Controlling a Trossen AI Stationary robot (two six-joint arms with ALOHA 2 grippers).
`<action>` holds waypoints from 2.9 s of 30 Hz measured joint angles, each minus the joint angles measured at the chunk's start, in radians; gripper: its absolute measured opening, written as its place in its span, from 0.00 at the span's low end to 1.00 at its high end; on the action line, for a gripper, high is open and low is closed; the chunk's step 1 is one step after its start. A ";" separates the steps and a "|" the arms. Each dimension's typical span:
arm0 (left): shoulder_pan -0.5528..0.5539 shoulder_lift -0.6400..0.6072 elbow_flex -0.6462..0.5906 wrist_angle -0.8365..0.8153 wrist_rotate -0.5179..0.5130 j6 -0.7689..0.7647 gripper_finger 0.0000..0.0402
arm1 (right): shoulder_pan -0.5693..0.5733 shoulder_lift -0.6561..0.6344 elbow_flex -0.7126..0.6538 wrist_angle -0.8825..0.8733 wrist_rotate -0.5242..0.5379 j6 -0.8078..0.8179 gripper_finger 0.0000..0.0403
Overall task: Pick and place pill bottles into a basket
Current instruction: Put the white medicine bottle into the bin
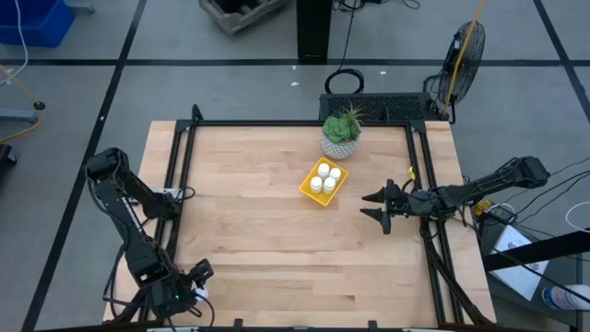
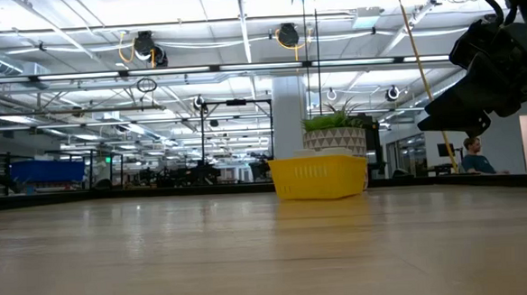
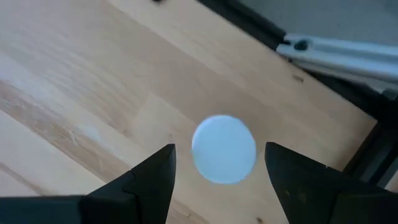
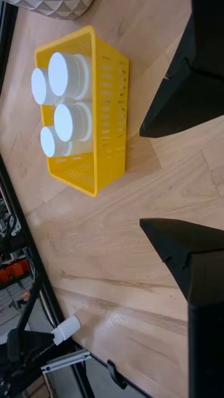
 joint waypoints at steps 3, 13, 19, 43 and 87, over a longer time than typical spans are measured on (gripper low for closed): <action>0.001 0.000 -0.025 0.014 0.010 -0.022 0.63 | 0.000 0.000 0.000 0.000 0.000 0.000 0.53; 0.001 0.000 -0.062 0.096 0.010 -0.030 0.63 | 0.000 0.000 0.000 0.000 0.000 0.000 0.53; 0.001 0.000 -0.087 0.119 0.011 -0.056 0.63 | 0.000 0.000 0.000 0.000 0.000 0.000 0.53; 0.001 0.000 -0.086 0.149 0.032 -0.053 0.50 | 0.000 0.000 0.000 0.000 0.000 0.000 0.53; 0.984 0.122 0.665 -0.243 0.121 0.080 0.41 | 0.000 0.000 0.000 0.000 0.000 0.000 0.53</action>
